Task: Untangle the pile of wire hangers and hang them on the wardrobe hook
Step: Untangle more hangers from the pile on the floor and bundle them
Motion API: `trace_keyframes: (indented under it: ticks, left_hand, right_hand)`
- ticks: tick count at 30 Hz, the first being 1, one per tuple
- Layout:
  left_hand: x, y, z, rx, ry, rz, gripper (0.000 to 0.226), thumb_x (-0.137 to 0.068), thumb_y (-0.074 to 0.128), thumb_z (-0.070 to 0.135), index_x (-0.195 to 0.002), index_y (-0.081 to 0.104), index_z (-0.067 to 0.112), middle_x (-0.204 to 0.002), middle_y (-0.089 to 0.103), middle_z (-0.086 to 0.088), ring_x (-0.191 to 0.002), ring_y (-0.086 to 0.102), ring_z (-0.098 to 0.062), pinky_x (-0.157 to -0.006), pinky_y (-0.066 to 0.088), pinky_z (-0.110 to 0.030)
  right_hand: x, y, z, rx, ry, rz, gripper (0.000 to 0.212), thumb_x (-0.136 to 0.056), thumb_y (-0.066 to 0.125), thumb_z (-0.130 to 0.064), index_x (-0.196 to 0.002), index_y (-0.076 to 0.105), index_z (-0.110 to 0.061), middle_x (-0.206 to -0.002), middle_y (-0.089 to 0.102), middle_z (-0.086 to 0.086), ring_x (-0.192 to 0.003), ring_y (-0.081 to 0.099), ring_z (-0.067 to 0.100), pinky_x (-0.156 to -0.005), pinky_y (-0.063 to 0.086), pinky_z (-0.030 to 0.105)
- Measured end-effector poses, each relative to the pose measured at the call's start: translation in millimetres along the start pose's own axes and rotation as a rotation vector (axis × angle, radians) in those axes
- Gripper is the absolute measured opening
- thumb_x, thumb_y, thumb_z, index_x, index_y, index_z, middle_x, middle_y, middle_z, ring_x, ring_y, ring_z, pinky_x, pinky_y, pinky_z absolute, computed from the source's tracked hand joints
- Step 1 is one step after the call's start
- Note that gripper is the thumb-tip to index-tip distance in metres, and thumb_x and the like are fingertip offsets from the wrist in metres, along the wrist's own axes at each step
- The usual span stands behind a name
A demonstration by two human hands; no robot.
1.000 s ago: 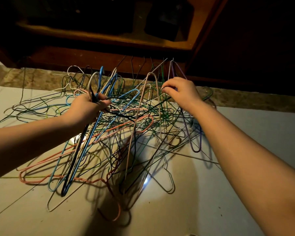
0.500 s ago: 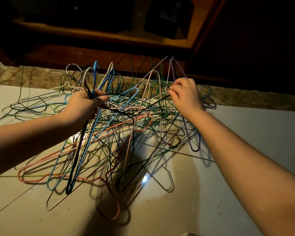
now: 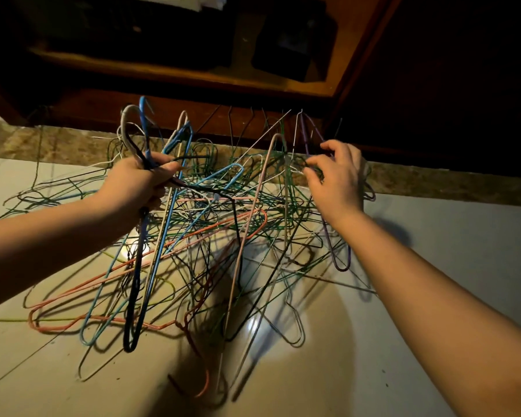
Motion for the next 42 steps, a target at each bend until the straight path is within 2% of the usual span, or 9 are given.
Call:
trace_keyframes:
  ticks: [7, 9, 13, 19, 23, 27, 31, 37, 42]
  left_hand:
    - [-1.6, -14.3, -0.5, 0.03, 0.008, 0.023, 0.009, -0.094, 0.05, 0.011, -0.101, 0.056, 0.009, -0.076, 0.053, -0.007, -0.044, 0.035, -0.003, -0.035, 0.028, -0.011]
    - [-3.9, -21.5, -0.2, 0.039, 0.015, 0.037, 0.014, -0.094, 0.049, 0.01, -0.107, 0.054, 0.007, -0.076, 0.052, -0.008, -0.041, 0.035, -0.001, -0.035, 0.028, -0.011]
    - [-9.3, -33.3, -2.4, 0.058, 0.011, 0.05, 0.013, -0.094, 0.049, 0.01, -0.105, 0.055, 0.007, -0.08, 0.052, -0.01, -0.037, 0.036, 0.001, -0.034, 0.027, -0.012]
    - [-8.4, -42.6, -1.9, 0.02, 0.008, 0.072, 0.013, -0.092, 0.054, 0.012, -0.104, 0.057, 0.006, -0.075, 0.055, -0.007, -0.041, 0.035, -0.002, -0.035, 0.029, -0.013]
    - [-7.5, -54.6, 4.3, -0.011, 0.029, 0.12, 0.023, -0.093, 0.053, 0.012, -0.114, 0.055, 0.004, -0.073, 0.053, -0.006, -0.04, 0.035, -0.002, -0.035, 0.028, -0.012]
    - [-7.6, -64.4, 4.6, -0.021, 0.037, 0.116, 0.016, -0.093, 0.053, 0.012, -0.107, 0.058, 0.005, -0.072, 0.053, -0.006, -0.038, 0.035, -0.001, -0.035, 0.027, -0.012]
    - [-5.1, -66.8, -1.8, -0.025, 0.017, 0.084, 0.008, -0.093, 0.053, 0.012, -0.089, 0.059, 0.014, -0.074, 0.055, -0.007, -0.041, 0.036, -0.003, -0.035, 0.029, -0.013]
    - [-10.7, -76.0, -2.6, 0.001, 0.023, 0.104, 0.01, -0.094, 0.051, 0.01, -0.088, 0.059, 0.012, -0.073, 0.051, -0.007, -0.041, 0.035, -0.003, -0.035, 0.027, -0.012]
    - [-13.3, -85.9, -8.3, 0.022, 0.001, 0.113, 0.015, -0.095, 0.047, 0.01, -0.085, 0.058, 0.013, -0.072, 0.048, -0.007, -0.044, 0.032, -0.005, -0.035, 0.025, -0.012]
  right_hand:
    - [6.0, 2.5, 16.1, -0.309, 0.229, 0.027, 0.041, -0.092, 0.054, -0.026, -0.128, 0.048, -0.008, -0.126, 0.049, 0.011, -0.112, 0.048, 0.023, -0.091, 0.039, 0.026]
    - [14.8, 23.9, 23.7, -0.502, 0.362, -0.16, 0.029, -0.096, 0.048, -0.021, -0.122, 0.051, -0.009, -0.105, 0.057, 0.004, -0.095, 0.055, 0.022, -0.077, 0.043, 0.023]
    - [31.5, 51.3, 14.6, -0.583, 0.315, -0.411, 0.024, -0.096, 0.049, -0.018, -0.088, 0.064, -0.002, -0.074, 0.058, -0.002, -0.076, 0.055, 0.017, -0.081, 0.046, 0.038]
    - [32.7, 67.1, -15.3, -0.661, 0.344, -0.556, 0.006, -0.094, 0.053, -0.02, -0.092, 0.059, -0.022, -0.093, 0.057, 0.007, -0.087, 0.05, 0.016, -0.077, 0.037, 0.027]
    - [38.1, 78.5, -36.2, -0.664, 0.349, -0.696, 0.039, -0.097, 0.047, -0.021, -0.135, 0.043, -0.015, -0.114, 0.055, 0.013, -0.108, 0.05, 0.019, -0.098, 0.036, 0.024]
    - [43.4, 77.7, -49.7, -0.691, 0.328, -0.869, 0.036, -0.098, 0.043, -0.024, -0.129, 0.051, -0.009, -0.125, 0.054, -0.001, -0.115, 0.045, 0.008, -0.084, 0.026, 0.011]
    - [45.6, 78.3, -52.9, -0.675, 0.286, -0.865, 0.01, -0.091, 0.057, -0.028, -0.094, 0.063, -0.021, -0.109, 0.065, 0.006, -0.102, 0.057, 0.014, -0.101, 0.039, 0.028]
    - [60.4, 90.2, -36.7, -0.451, 0.194, -0.944, 0.023, -0.082, 0.07, -0.019, -0.102, 0.059, -0.019, -0.091, 0.061, 0.0, -0.088, 0.054, 0.013, -0.083, 0.045, 0.03]
    - [43.1, 76.0, -14.8, -0.528, 0.289, -0.665, 0.015, -0.092, 0.055, -0.016, -0.087, 0.069, -0.011, -0.078, 0.056, 0.016, -0.075, 0.05, 0.026, -0.066, 0.037, 0.03]
Point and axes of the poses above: each hand's wrist, its own x-axis away from the middle knuckle, its own y-axis out of the palm, z = x × y, the point moved 9 cm from there along -x, towards the middle knuckle
